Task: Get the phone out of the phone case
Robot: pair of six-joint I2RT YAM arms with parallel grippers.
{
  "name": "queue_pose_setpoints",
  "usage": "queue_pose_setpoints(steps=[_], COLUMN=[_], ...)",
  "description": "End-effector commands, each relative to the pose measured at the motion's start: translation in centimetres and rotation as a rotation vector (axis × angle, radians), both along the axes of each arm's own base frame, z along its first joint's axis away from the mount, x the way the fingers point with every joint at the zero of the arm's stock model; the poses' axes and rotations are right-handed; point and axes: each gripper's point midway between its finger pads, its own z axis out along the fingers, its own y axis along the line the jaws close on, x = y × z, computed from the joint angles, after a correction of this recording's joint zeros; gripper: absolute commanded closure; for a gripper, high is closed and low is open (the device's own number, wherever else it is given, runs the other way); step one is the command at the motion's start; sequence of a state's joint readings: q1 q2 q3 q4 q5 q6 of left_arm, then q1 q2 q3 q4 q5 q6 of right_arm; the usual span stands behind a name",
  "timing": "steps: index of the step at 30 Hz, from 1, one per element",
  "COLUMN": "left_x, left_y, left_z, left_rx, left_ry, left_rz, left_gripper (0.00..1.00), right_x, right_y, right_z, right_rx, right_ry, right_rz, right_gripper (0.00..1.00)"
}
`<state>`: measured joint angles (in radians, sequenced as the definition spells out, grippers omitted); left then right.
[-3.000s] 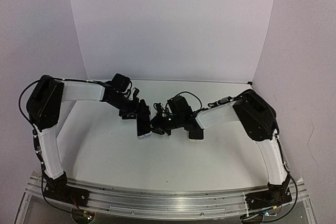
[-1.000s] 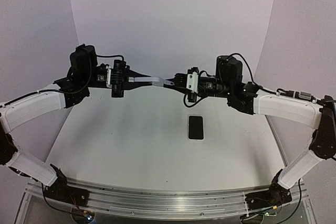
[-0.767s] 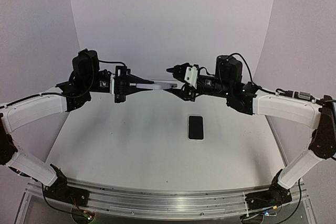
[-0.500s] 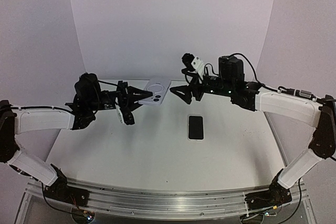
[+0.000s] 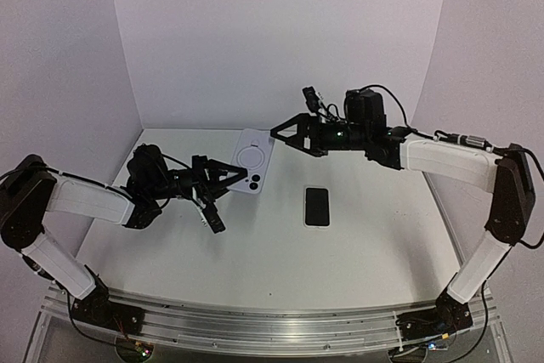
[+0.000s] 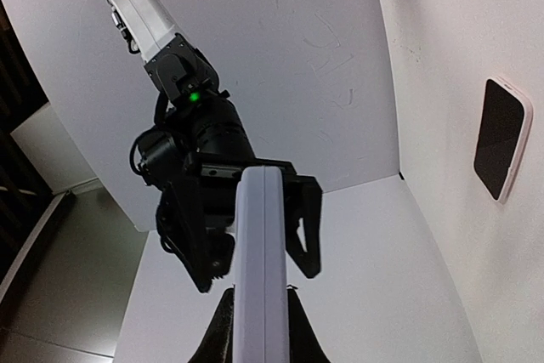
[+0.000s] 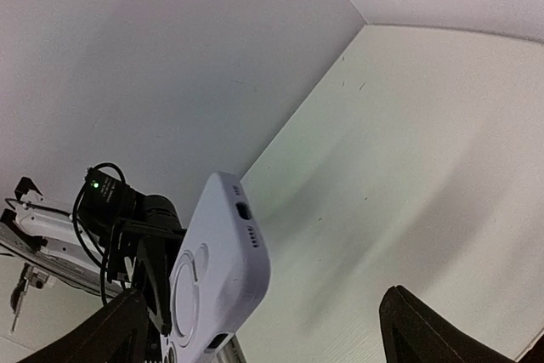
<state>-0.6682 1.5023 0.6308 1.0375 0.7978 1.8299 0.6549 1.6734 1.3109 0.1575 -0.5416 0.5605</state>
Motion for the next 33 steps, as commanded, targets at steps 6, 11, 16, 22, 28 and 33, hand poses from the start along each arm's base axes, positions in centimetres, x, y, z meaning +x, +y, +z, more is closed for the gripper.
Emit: queue_pose_setpoints(steps=[6, 11, 16, 22, 28, 33], left_x=[-0.8, -0.5, -0.6, -0.5, -2.8, 2.1], left_y=[0.2, 0.3, 0.5, 1.5, 3.0, 2.8], left_z=[2.6, 2.6, 2.1, 1.4, 2.5, 6.3], left_rx=[-0.066, -0.065, -0.032, 0.101, 0.271, -0.013], left_ry=[-0.167, -0.142, -0.057, 0.529, 1.344, 1.780], left_rz=[-0.016, -0.001, 0.006, 0.057, 0.033, 0.082], left_gripper=[1.00, 1.00, 0.95, 0.06, 0.01, 0.02], right_x=[-3.1, -3.6, -3.2, -1.7, -1.9, -3.1], right_y=[4.1, 4.9, 4.6, 2.4, 0.7, 0.7], right_z=[1.7, 1.7, 2.5, 3.7, 5.8, 7.5], right_rx=[0.115, 0.137, 0.134, 0.091, 0.025, 0.021], right_ry=[0.134, 0.138, 0.053, -0.135, -0.370, -0.527], right_rz=[0.166, 0.216, 0.192, 0.073, 0.040, 0.083], right_gripper=[0.45, 0.89, 1.00, 1.00, 1.00, 1.00])
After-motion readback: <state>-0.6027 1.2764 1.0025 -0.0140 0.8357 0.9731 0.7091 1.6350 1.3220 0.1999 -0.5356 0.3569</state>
